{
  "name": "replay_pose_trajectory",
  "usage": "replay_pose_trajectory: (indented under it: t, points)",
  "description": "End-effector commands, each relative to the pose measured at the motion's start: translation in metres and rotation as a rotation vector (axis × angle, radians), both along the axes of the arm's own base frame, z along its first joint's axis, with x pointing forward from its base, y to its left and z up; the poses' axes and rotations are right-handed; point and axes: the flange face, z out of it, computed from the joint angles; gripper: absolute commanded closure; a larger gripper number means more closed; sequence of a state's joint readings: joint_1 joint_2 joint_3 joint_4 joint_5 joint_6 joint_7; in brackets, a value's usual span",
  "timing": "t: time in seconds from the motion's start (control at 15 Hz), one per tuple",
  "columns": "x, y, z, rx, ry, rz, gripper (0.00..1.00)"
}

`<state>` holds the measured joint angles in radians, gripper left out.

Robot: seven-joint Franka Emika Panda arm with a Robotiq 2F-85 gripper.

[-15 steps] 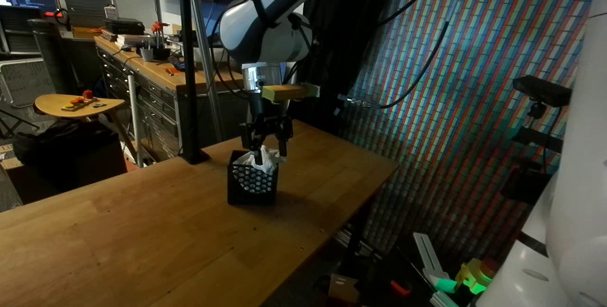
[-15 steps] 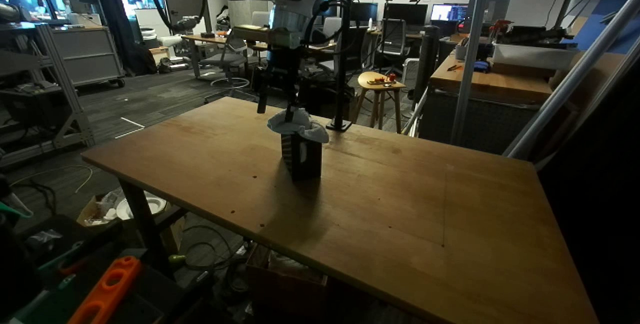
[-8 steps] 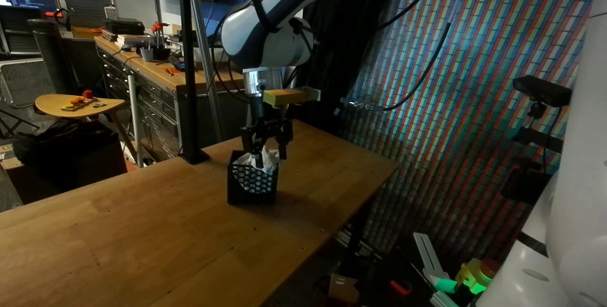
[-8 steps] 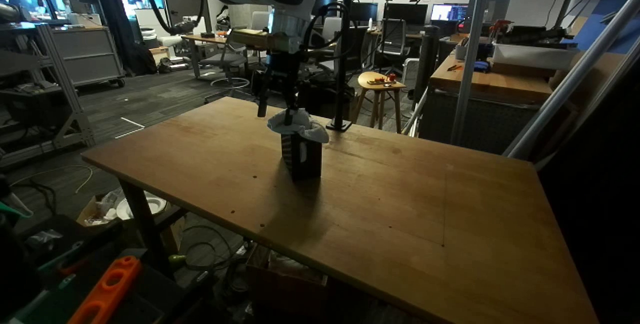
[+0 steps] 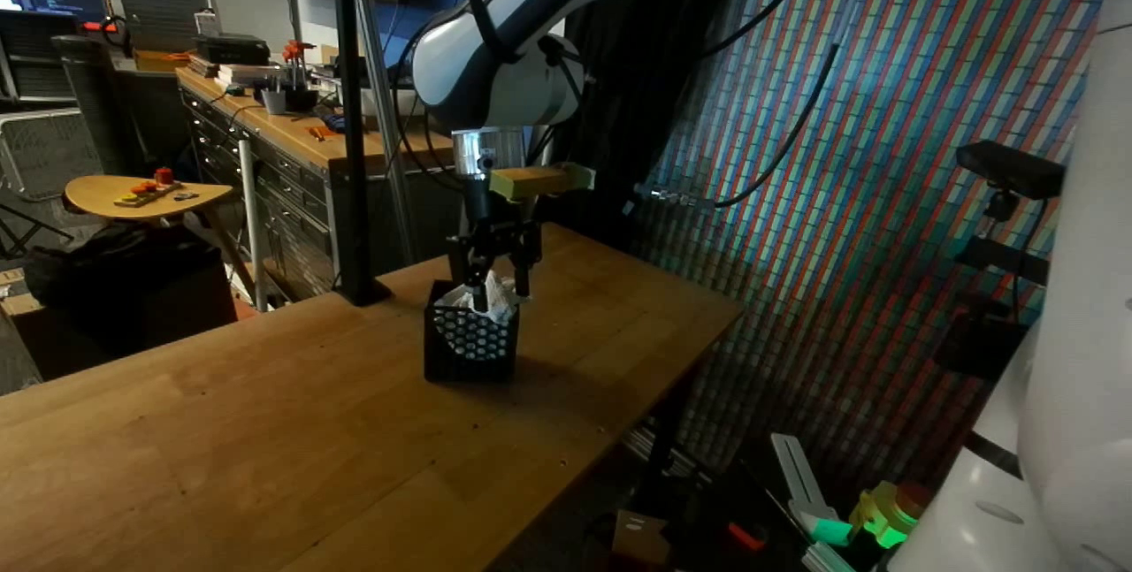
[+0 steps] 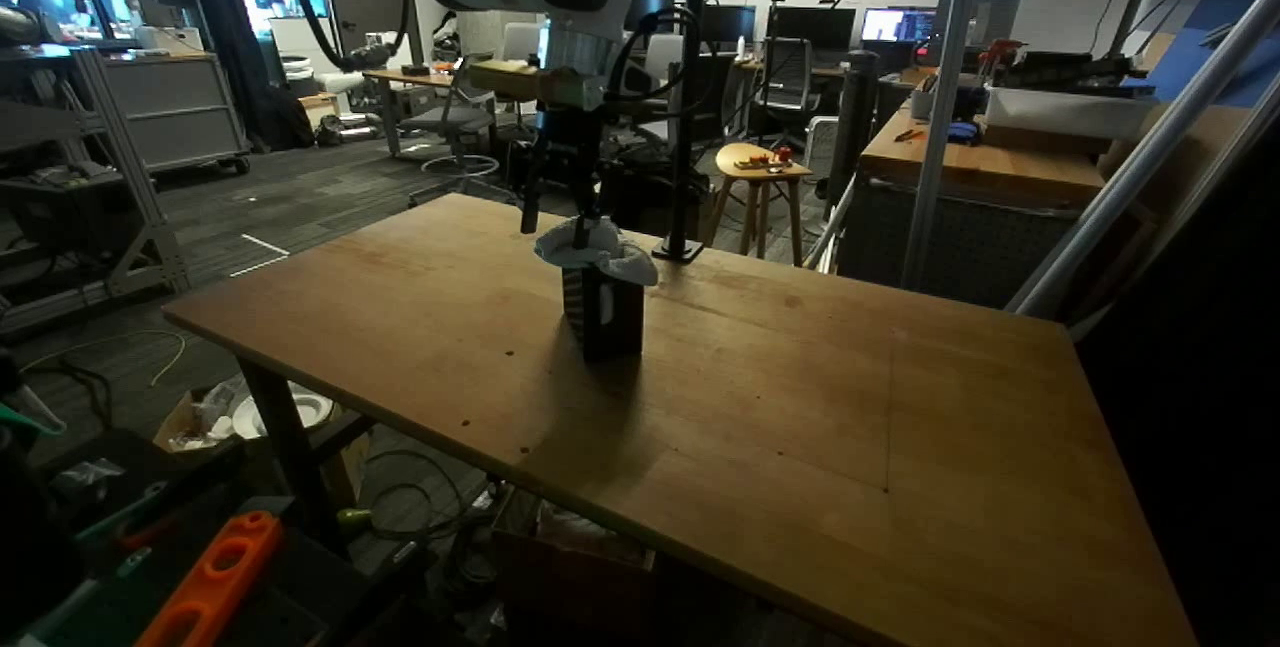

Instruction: Pick up the cloth and put it in the box

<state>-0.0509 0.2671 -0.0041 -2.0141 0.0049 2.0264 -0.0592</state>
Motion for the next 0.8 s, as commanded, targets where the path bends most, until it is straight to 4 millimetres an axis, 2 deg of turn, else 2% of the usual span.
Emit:
replay_pose_trajectory:
  t: [0.0, 0.07, 0.33, 0.6, 0.73]
  points:
    - [0.002, -0.001, 0.001, 0.007, -0.027, 0.020, 0.52]
    - [0.002, -0.001, 0.002, 0.006, -0.026, 0.023, 0.62]
    - [0.004, 0.000, 0.005, 0.004, -0.027, 0.040, 0.92]
    - [0.012, -0.001, 0.015, -0.010, -0.042, 0.041, 0.98]
    - [0.023, -0.001, 0.020, -0.017, -0.056, 0.041, 0.93]
